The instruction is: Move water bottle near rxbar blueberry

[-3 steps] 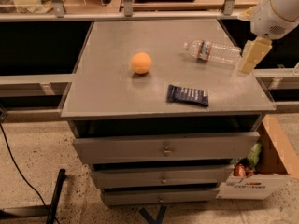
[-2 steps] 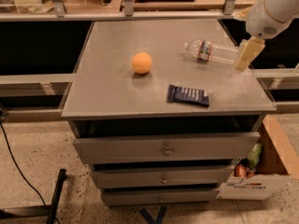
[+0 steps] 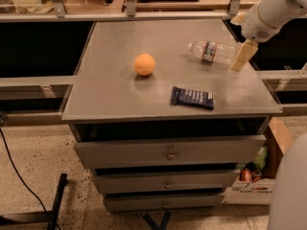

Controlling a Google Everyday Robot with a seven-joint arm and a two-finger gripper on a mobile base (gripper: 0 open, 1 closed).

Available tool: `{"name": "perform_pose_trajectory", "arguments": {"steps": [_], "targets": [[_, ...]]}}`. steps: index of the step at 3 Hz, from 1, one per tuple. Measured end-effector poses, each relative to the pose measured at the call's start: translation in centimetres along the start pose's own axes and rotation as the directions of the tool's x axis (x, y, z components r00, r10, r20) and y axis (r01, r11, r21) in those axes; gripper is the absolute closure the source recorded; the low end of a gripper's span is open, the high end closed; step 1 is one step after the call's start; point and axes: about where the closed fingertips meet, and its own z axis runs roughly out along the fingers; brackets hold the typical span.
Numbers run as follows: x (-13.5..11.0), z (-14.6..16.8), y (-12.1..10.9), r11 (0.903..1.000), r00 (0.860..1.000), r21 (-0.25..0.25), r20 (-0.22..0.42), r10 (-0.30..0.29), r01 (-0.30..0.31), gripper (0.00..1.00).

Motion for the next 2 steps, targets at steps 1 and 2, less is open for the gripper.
{"name": "perform_pose_trajectory", "arguments": {"steps": [1,2], "targets": [[0.1,1.8,-0.7,0.9998,1.0,-0.01,0.025,0.018,-0.018,0.0],[0.4,3.2,-1.0,0.9993,0.998,-0.014,0.049,0.034,-0.034,0.0]]}}
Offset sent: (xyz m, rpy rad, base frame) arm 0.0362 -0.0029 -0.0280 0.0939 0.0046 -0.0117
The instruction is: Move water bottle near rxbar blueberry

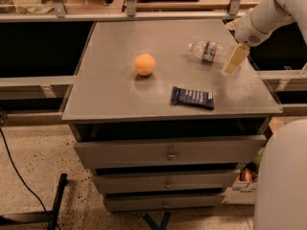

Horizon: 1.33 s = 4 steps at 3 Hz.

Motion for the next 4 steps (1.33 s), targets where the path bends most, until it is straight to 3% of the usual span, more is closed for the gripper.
{"name": "perform_pose_trajectory", "arguments": {"steps": [1,2,4], "targets": [[0.5,0.8,-0.1,0.9996,0.999,-0.007,0.017,0.029,-0.029,0.0],[0.7,1.3,0.0,0.9989,0.999,-0.015,0.029,0.044,-0.044,0.18],[1.6,1.6,0.6,0.9973,0.997,-0.037,0.029,0.065,-0.064,0.65]]}}
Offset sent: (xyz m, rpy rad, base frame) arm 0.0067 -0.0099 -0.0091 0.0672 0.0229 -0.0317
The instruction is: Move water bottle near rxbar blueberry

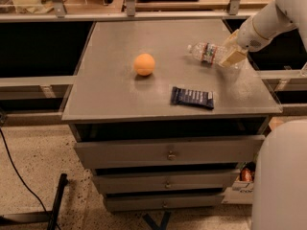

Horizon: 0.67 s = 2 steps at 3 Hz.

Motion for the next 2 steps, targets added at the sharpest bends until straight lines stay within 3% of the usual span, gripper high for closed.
{"name": "perform_pose_trajectory", "arguments": {"steps": [1,2], "targets": [[-0.4,-1.1,0.2,0.9995,1.0,0.011,-0.001,-0.03,0.03,0.88],[-1.1,-2.3,0.4,0.9986,0.999,0.016,0.012,-0.051,0.051,1.0]]}}
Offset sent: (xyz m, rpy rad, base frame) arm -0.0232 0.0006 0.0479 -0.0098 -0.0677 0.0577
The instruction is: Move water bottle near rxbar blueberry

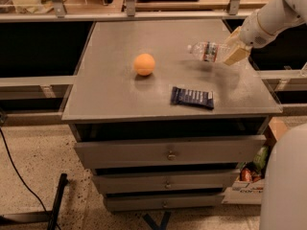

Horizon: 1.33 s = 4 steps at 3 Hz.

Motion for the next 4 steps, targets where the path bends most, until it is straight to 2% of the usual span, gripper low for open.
{"name": "perform_pose_trajectory", "arguments": {"steps": [2,4], "targets": [[-0.7,-2.7,-1.1,0.9995,0.999,0.031,0.039,0.008,-0.009,1.0],[-3.0,-4.1,0.4,0.9996,0.993,0.002,0.113,-0.027,0.027,1.0]]}}
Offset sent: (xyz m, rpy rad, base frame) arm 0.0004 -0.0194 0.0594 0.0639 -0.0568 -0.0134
